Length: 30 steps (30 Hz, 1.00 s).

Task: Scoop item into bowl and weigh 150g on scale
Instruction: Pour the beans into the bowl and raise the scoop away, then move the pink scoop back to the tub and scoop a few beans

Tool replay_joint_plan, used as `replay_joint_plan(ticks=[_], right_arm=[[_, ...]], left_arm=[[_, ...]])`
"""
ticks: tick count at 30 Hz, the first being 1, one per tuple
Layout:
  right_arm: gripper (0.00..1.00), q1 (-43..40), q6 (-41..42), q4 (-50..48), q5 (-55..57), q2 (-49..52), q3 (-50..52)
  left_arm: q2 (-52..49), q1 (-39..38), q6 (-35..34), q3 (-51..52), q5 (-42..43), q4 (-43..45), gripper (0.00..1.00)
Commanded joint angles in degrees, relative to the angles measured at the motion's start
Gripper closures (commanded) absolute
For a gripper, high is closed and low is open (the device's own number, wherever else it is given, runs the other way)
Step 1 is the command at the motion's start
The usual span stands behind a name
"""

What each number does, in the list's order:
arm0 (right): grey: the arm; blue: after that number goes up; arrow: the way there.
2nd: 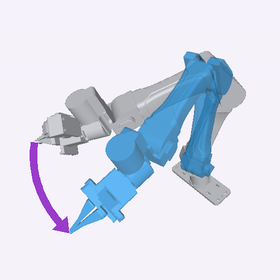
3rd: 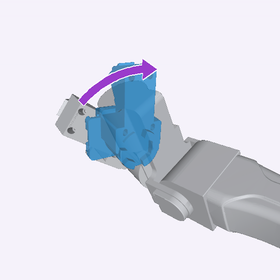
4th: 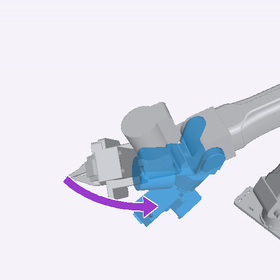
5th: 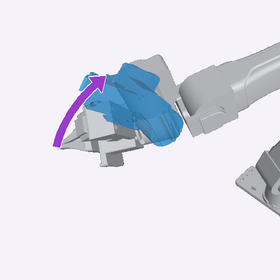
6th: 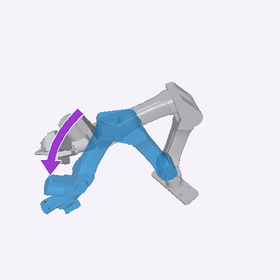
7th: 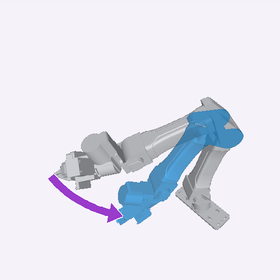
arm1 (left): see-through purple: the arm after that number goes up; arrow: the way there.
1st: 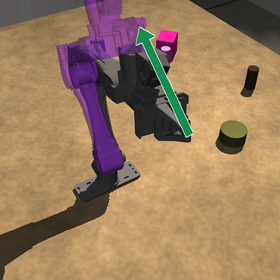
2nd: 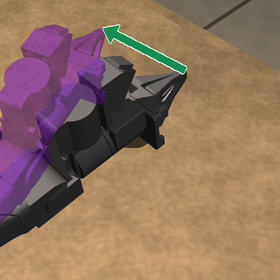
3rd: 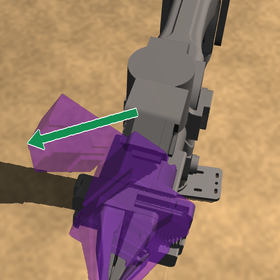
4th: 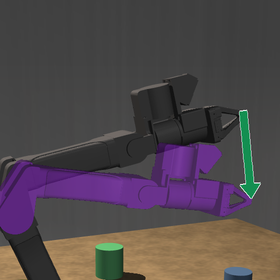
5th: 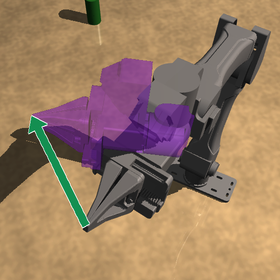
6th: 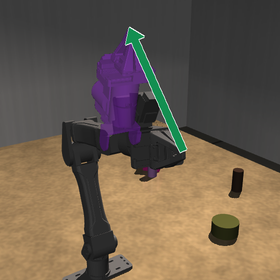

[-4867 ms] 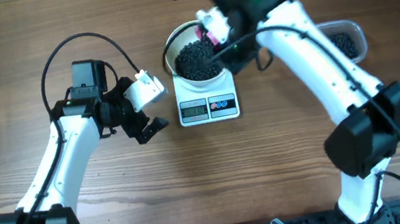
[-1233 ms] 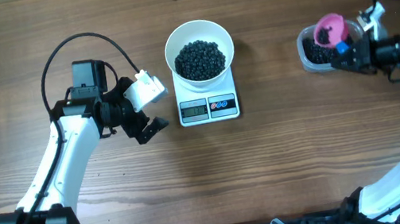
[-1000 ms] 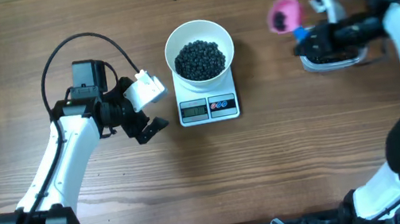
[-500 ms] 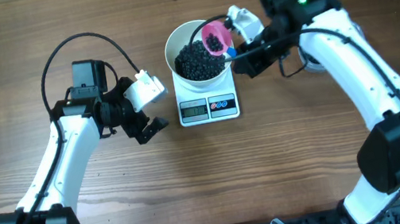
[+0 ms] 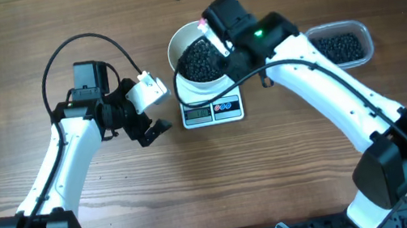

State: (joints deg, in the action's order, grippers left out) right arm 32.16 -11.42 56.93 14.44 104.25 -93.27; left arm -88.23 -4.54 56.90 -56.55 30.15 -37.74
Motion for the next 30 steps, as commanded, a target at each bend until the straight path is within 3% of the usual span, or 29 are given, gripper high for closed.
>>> replay_joint_plan(ticks=[1, 13, 21, 30], right_arm=[[0.96, 1.31, -2.08, -1.05, 5.22, -0.63, -1.66], [0.96, -3.02, 2.93, -2.89, -0.74, -3.02, -1.68], [0.96, -18.95, 7.10, 0.52, -12.17, -11.98, -1.68], [0.96, -38.53, 3.17, 11.34, -21.86, -12.39, -1.09]], left_arm=[[-0.50, 0.26, 0.55, 0.42, 1.31, -0.02, 0.00], [-0.50, 0.26, 0.55, 0.42, 1.31, -0.02, 0.00], [-0.50, 0.26, 0.55, 0.42, 1.31, -0.02, 0.00], [-0.50, 0.26, 0.55, 0.42, 1.31, -0.02, 0.00]])
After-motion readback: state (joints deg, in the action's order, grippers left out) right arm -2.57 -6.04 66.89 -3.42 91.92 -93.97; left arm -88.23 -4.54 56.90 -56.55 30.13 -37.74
